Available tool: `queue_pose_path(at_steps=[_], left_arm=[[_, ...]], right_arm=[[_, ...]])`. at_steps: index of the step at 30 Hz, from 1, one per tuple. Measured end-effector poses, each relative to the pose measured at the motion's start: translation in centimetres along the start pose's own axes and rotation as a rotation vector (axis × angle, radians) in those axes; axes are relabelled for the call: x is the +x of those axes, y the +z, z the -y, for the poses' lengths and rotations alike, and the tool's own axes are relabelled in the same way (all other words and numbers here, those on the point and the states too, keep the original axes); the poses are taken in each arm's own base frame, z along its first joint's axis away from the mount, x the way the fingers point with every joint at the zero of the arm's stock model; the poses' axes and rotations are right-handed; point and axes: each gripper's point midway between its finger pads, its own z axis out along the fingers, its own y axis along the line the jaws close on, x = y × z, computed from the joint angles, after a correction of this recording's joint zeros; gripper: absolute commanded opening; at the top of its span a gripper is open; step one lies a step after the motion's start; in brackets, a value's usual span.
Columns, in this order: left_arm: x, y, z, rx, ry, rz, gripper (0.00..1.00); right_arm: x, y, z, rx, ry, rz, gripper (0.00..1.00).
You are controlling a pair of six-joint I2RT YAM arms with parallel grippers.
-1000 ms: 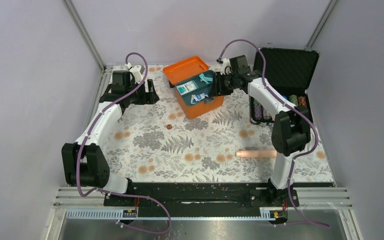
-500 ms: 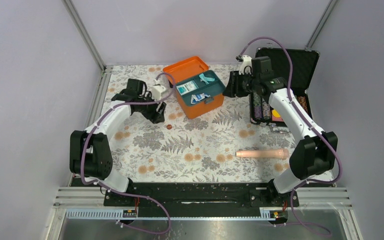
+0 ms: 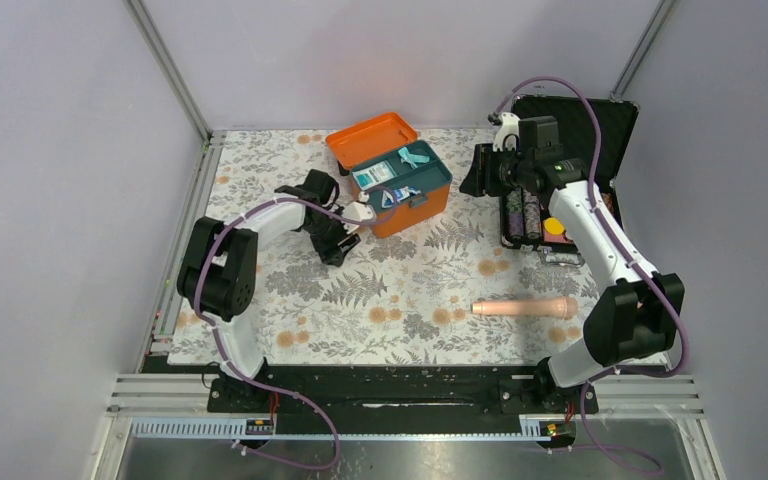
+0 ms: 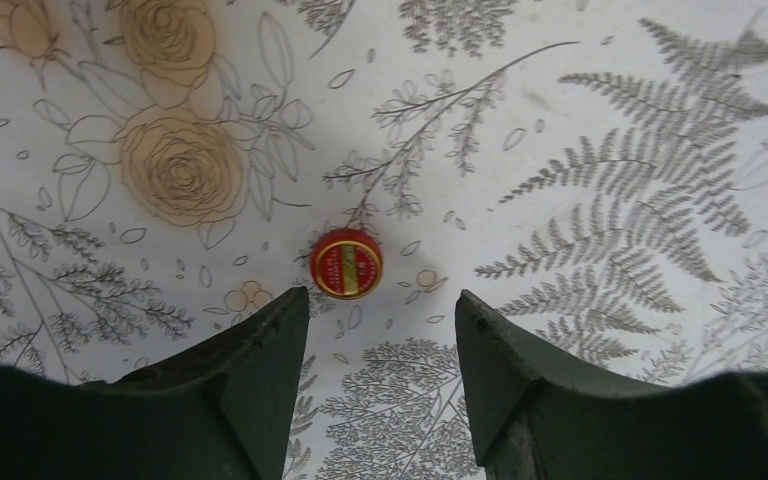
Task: Organize the medicine kit
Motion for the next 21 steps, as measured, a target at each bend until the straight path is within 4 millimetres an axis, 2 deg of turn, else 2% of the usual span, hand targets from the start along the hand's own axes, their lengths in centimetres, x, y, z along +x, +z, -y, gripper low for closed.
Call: queue_pose_path(at_steps=[6,12,21], left_arm=[[-0.1,0.6,-1.4,-0.052,0.003,-0.024,0.45],[-0.2,1.5,-1.5,-0.064,0.020,-0.050,0.38],[-0.1,1.6,-1.8,-0.075,0.040,-0.069,0.17]], right_arm=[[0.0,-0.2,0.6,0.011,0.010,0.003,0.48],[0.2,-0.2,0.9,0.016,0.017,-0.002,0.48],[0.3,-0.1,0.9,0.017,0.019,-0.004,0.47]])
